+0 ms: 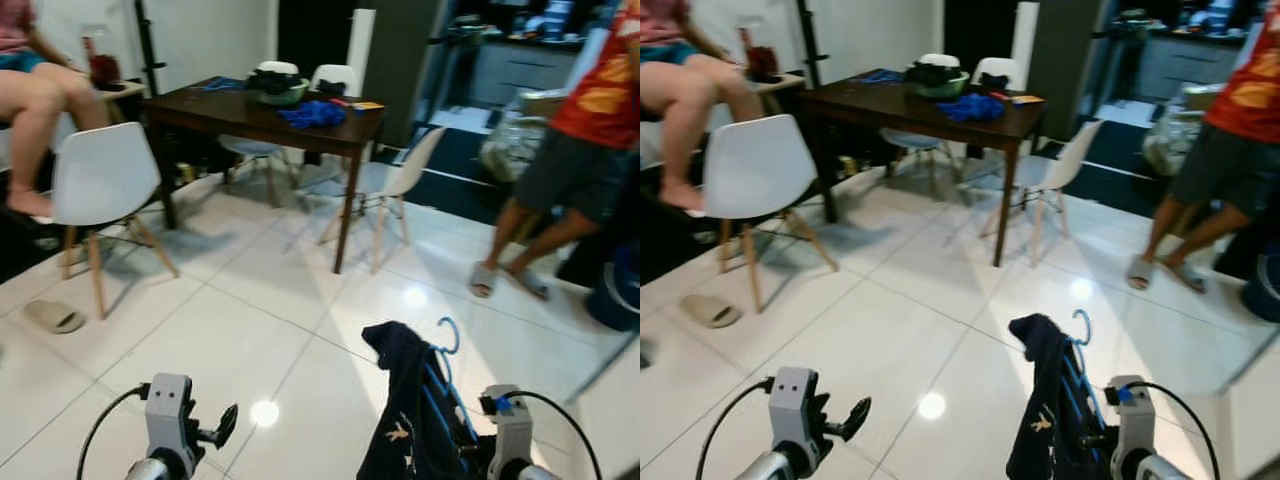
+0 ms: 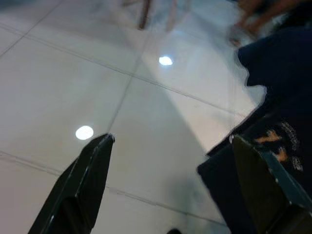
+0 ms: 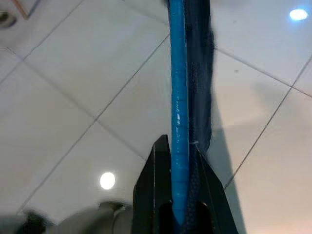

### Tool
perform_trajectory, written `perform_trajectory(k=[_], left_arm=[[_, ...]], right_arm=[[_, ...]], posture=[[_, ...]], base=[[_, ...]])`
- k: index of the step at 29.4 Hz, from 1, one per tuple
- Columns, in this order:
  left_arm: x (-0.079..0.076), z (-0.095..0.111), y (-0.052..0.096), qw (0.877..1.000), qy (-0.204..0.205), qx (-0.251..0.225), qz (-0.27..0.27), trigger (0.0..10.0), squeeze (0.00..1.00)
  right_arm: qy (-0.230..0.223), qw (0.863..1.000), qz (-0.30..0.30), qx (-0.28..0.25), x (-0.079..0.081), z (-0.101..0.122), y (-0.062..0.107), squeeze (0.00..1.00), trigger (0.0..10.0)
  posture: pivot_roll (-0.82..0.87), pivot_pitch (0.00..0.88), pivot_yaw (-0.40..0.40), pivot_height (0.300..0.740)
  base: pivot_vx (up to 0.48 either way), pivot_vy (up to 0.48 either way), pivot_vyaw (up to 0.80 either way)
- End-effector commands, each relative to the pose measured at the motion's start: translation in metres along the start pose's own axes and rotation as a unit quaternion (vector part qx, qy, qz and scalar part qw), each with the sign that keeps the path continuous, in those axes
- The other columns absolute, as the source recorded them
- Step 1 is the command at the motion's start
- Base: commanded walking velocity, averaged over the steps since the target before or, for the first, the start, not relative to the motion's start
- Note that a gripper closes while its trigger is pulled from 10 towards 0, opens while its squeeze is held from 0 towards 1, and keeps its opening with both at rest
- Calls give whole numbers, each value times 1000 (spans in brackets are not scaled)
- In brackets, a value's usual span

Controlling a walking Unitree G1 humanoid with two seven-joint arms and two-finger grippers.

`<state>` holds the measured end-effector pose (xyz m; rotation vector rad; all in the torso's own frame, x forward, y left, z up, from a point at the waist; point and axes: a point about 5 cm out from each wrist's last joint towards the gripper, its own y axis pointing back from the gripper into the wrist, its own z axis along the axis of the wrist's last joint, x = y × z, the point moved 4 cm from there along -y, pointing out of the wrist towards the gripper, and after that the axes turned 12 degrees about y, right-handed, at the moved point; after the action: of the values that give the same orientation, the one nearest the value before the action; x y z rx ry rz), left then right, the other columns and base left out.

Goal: Hang hanger

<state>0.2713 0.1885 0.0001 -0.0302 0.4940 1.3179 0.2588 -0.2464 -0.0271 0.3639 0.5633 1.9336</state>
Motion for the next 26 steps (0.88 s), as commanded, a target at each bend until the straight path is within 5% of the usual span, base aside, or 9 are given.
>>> perform_trajectory(k=[1, 3, 4, 5, 6, 7, 13, 21, 26], left_arm=[[-15, 51, -8, 997, -21, -56, -47, 10000, 0], [-15, 51, -8, 997, -21, -56, -47, 10000, 0], [-25, 76, -8, 993, -36, -80, -73, 10000, 0], [-25, 76, -8, 993, -36, -80, -73, 10000, 0], [-42, 122, -13, 984, -84, -124, -92, 10000, 0], [-47, 133, -14, 982, -94, -138, -93, 10000, 0], [-60, 156, -17, 976, -100, -174, -86, 10000, 0], [-74, 180, -10, 971, -82, -207, -81, 10000, 0], [-75, 188, -5, 971, -81, -209, -83, 10000, 0]], right_arm=[[2, 997, 44, -66, -6, 44, 4, 0, 10000], [2, 997, 44, -66, -6, 44, 4, 0, 10000], [-4, 992, 78, -101, -4, 67, 8, 0, 10000], [-4, 992, 78, -101, -4, 67, 8, 0, 10000], [39, 974, 160, -159, 12, 116, 19, 0, 10000], [61, 966, 183, -170, 20, 129, 22, 0, 10000], [127, 948, 200, -210, 43, 166, 18, 0, 10000], [166, 938, 210, -221, 58, 185, 16, 0, 10000], [170, 937, 242, -183, 65, 168, 20, 0, 10000]], posture=[[3, 0, -64, 740], [3, 0, -64, 740], [9, 0, -66, 740], [9, 0, -66, 740], [14, 0, -65, 740], [13, 0, -64, 740], [11, 0, -66, 740], [27, 0, -77, 740], [28, 0, -77, 740]], base=[[0, 0, -775], [0, 0, -775], [0, 0, -781], [0, 0, -781], [0, 0, -781], [0, 0, -775], [0, 0, -389], [229, 0, 0], [301, 0, 0]])
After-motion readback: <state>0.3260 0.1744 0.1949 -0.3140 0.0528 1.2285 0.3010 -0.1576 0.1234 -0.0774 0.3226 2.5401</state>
